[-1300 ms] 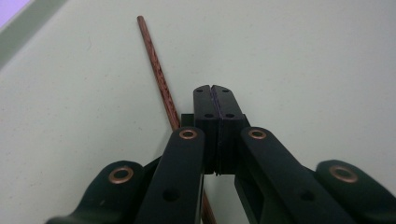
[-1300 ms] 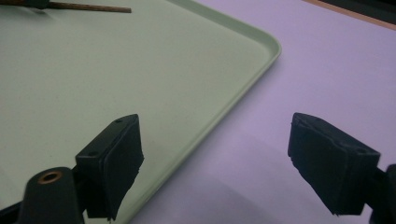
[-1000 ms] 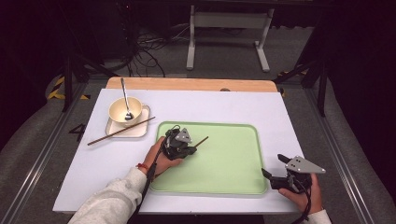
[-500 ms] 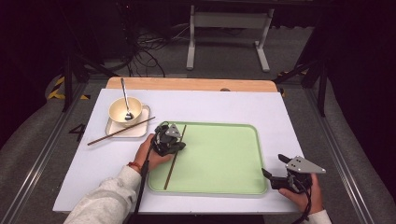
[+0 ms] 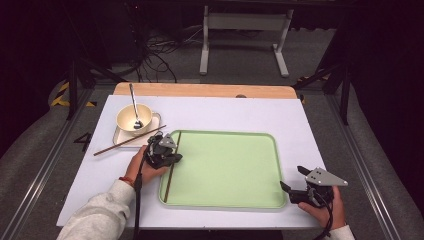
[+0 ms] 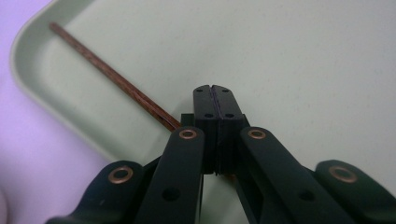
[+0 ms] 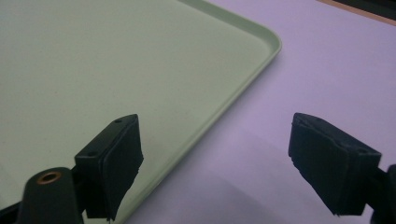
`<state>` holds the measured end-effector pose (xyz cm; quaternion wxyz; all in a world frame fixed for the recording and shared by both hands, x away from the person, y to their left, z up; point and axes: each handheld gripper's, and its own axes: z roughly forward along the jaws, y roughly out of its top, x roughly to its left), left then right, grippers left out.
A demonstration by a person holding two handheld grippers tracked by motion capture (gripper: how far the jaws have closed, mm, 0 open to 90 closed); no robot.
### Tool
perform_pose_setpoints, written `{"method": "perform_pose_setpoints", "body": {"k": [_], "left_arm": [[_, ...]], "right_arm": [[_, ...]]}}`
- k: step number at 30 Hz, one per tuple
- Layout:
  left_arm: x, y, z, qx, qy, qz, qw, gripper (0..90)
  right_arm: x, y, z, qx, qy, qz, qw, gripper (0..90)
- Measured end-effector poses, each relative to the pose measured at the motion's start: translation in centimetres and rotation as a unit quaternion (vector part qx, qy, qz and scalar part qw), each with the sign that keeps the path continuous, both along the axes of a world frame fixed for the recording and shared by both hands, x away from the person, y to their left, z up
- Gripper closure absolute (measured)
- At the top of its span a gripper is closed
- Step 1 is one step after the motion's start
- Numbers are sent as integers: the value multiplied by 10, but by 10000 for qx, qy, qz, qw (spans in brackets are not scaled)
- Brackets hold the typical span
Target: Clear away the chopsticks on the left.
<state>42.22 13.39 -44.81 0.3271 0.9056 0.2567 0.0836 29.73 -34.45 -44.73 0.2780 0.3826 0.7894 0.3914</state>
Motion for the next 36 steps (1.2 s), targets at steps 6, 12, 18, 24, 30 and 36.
{"method": "perform_pose_setpoints", "body": {"k": [6, 12, 18, 24, 30, 36], "left_arm": [[-8, 7, -1, -177, 53, -106, 9998, 900], [-9, 7, -3, -222, 9, -136, 9997, 900], [-7, 7, -3, -294, -115, -148, 9994, 899], [-7, 4, -2, -238, -235, -223, 9992, 889], [-10, 3, 0, -135, -341, -276, 9989, 867], [-11, 3, 2, -205, -437, -318, 9983, 857]], "right_arm": [[0, 1, 0, -20, 2, 12, 10000, 176], [0, 0, 0, -21, -10, 10, 10000, 174], [-1, 0, 1, -35, -40, 27, 10000, 174], [0, 0, 0, -28, -41, 48, 10000, 172], [-1, 0, 0, -29, -37, 35, 10000, 172], [-1, 0, 0, -40, -44, 48, 10000, 172]]}}
